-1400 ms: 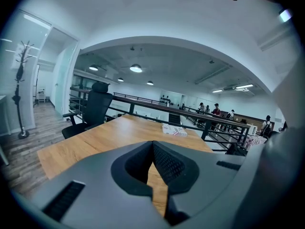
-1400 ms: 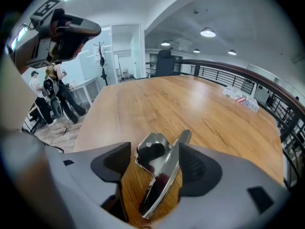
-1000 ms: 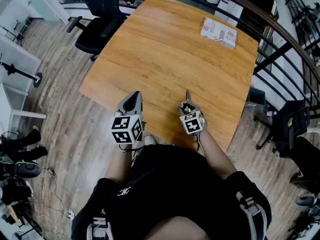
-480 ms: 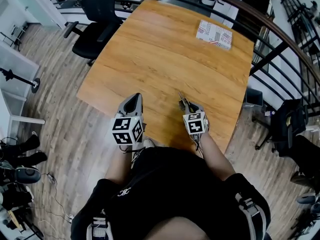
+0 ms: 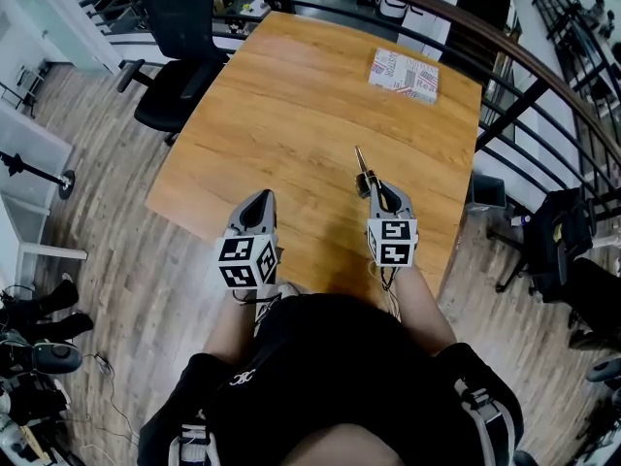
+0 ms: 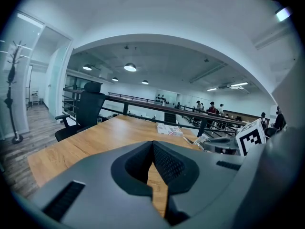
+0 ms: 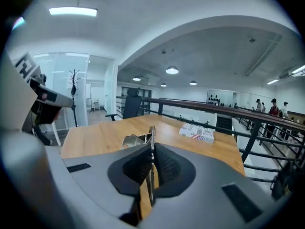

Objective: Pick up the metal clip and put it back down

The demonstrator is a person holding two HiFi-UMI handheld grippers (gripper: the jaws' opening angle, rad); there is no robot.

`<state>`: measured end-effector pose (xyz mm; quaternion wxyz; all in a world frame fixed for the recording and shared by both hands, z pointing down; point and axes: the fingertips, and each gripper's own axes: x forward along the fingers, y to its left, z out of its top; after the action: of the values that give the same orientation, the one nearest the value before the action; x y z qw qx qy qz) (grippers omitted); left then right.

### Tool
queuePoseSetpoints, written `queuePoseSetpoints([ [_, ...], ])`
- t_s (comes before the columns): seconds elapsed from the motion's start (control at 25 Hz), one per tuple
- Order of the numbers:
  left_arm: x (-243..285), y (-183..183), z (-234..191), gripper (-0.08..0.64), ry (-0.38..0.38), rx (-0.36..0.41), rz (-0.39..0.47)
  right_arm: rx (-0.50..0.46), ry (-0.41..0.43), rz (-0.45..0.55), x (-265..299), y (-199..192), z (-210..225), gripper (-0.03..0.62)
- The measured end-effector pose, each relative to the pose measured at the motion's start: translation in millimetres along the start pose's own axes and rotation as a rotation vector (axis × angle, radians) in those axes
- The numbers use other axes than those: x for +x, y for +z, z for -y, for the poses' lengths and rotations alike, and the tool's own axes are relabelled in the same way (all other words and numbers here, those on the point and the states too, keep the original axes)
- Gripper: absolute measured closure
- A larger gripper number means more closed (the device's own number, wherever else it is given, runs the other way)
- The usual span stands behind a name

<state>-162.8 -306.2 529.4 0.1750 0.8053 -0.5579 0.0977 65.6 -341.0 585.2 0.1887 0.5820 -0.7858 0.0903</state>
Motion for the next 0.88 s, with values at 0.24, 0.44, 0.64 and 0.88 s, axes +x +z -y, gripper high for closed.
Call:
queuePoseSetpoints([
  [0.24, 5, 5, 9, 0.546, -0.025, 0.017, 0.004, 0.005, -0.067, 0.180, -33, 59, 23, 0.574],
  [0.44, 3, 9, 18, 0.546, -0.047, 0.030, 0.021, -0.027, -0.166, 0.323, -69, 92, 37, 0.574],
  [0.64, 2, 16, 26, 0.546, -0.065, 0.038, 0.039, 0.000, -0.208, 0.369, -89, 101, 47, 0.574],
  [0.88, 3, 18, 35, 0.546, -0.081, 0.048, 0.045, 0.017, -0.227, 0.377, -95, 101, 54, 0.574],
])
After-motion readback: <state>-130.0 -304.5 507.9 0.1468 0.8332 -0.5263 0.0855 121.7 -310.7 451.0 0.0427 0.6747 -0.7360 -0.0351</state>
